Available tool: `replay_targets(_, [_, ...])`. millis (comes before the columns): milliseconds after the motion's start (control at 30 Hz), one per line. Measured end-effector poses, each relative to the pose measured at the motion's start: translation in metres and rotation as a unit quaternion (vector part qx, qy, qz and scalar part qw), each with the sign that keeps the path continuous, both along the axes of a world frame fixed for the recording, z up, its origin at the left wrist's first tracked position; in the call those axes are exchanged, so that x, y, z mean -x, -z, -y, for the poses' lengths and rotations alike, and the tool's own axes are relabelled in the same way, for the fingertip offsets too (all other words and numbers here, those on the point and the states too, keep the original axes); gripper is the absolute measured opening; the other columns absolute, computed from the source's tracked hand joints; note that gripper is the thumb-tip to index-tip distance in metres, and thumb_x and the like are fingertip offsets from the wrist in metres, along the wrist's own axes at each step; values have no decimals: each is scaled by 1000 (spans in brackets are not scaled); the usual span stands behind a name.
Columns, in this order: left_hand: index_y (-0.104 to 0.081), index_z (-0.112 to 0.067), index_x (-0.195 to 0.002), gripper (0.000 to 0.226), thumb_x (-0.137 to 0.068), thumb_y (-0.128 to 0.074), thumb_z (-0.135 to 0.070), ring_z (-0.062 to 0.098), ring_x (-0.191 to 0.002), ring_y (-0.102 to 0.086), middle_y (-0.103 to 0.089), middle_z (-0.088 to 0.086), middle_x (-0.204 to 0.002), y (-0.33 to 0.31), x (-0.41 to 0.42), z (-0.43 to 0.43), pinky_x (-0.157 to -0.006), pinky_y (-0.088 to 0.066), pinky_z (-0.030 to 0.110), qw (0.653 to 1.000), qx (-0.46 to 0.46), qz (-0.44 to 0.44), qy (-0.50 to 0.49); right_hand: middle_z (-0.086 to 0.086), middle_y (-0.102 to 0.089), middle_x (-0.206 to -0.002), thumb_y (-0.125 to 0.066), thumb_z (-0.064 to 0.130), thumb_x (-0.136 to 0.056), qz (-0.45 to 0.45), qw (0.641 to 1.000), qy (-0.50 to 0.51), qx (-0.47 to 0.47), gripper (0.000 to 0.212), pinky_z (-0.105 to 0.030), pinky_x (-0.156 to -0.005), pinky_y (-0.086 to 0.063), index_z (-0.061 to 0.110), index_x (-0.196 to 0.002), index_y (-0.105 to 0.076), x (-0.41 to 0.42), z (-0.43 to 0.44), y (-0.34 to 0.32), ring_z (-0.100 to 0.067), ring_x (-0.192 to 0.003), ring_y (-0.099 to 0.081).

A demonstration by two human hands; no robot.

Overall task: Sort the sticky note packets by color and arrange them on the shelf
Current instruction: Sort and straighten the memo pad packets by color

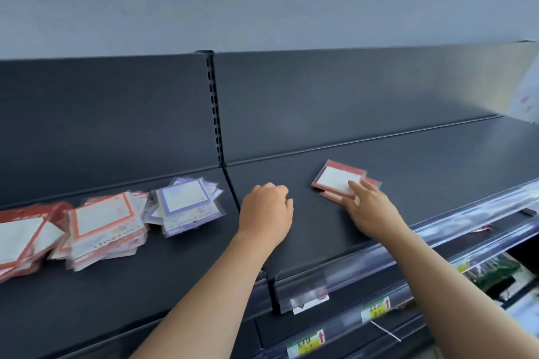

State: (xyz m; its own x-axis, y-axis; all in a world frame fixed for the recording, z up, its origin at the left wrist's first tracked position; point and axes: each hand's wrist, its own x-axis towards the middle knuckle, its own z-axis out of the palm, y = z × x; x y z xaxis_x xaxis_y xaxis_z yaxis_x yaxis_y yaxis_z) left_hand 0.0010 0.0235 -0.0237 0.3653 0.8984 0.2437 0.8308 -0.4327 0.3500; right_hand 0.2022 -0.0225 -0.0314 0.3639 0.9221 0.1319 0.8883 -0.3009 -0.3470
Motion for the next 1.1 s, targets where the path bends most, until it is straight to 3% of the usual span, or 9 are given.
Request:
replay_targets(100, [-59, -8, -108, 27, -99, -44, -29, 23, -96, -53, -61, 7, -110, 3, -26, -11, -83, -48, 37, 998, 54, 32, -29, -5, -51, -134, -46, 31, -97, 15, 997, -71, 6, 36, -33, -96, -38, 15, -129, -54, -15, -4, 0, -27, -125, -44])
replay_targets(200, [-46, -20, -94, 12, -97, -48, -32, 20, -86, -47, -64, 10, -112, 2, -47, -20, -79, -45, 34, 990, 93, 88, -54, 0, -45, -145, -49, 28, -98, -10, 989, -146, 5, 40, -28, -106, -29, 20, -137, -50, -20, -4, -1, -20, -134, -40])
replay_targets(300, [-57, -13, -105, 29, -89, -61, -37, 24, -96, -59, -65, 2, -105, -2, -61, -25, -78, -47, 32, 977, 132, 147, -82, 5, -39, -150, -53, 29, -96, -48, 979, -197, -2, 43, -28, -113, -27, 26, -138, -49, -24, -8, 5, -16, -137, -37])
replay_targets(433, [-52, -17, -86, 32, -75, -78, -33, 20, -87, -59, -63, -2, -95, -3, -62, -21, -63, -40, 28, 959, 178, 186, -119, 7, -54, -136, -63, 28, -89, -123, 973, -192, -41, 46, -24, -99, -38, 25, -133, -54, -27, -7, 7, -16, -123, -50])
replay_targets(533, [-60, -13, -101, 33, -77, -76, -29, 21, -89, -61, -66, -1, -101, -4, -54, -17, -72, -48, 30, 955, 187, 192, -129, 2, -59, -123, -66, 35, -84, -163, 972, -162, -45, 43, -27, -88, -43, 19, -122, -55, -30, -11, 7, -17, -109, -54])
replay_targets(633, [-46, -6, -114, 45, -81, -72, -21, 23, -92, -53, -54, 2, -107, -9, -43, -10, -68, -42, 30, 941, 180, 230, -170, -14, -32, -151, -55, 55, -86, -74, 992, -85, 56, 63, -40, -111, -29, 9, -129, -48, -33, -22, 9, -30, -138, -31])
replay_targets(733, [-39, -7, -115, 45, -84, -70, -17, 22, -91, -50, -48, 2, -107, -9, -39, -2, -54, -36, 25, 931, 181, 257, -187, -10, -16, -158, -44, 62, -89, -18, 990, -98, 103, 73, -43, -118, -10, 14, -144, -35, -31, -28, 9, -26, -147, -10])
replay_targets(967, [-42, -6, -112, 41, -82, -69, -13, 18, -82, -53, -54, 6, -108, -8, -40, 7, -52, -38, 24, 919, 206, 281, -184, -7, -23, -157, -50, 32, -94, -118, 974, -174, 83, 50, -43, -119, -2, 23, -142, -41, -20, -26, 7, -22, -147, -9])
replay_targets(1100, [-42, -7, -113, 40, -82, -67, -10, 19, -85, -54, -54, 6, -109, -9, -38, 14, -54, -41, 24, 909, 210, 312, -179, -4, -50, -134, -53, 15, -89, -174, 967, -177, 51, 32, -46, -114, -24, 19, -120, -60, -15, -24, 6, -27, -132, -37])
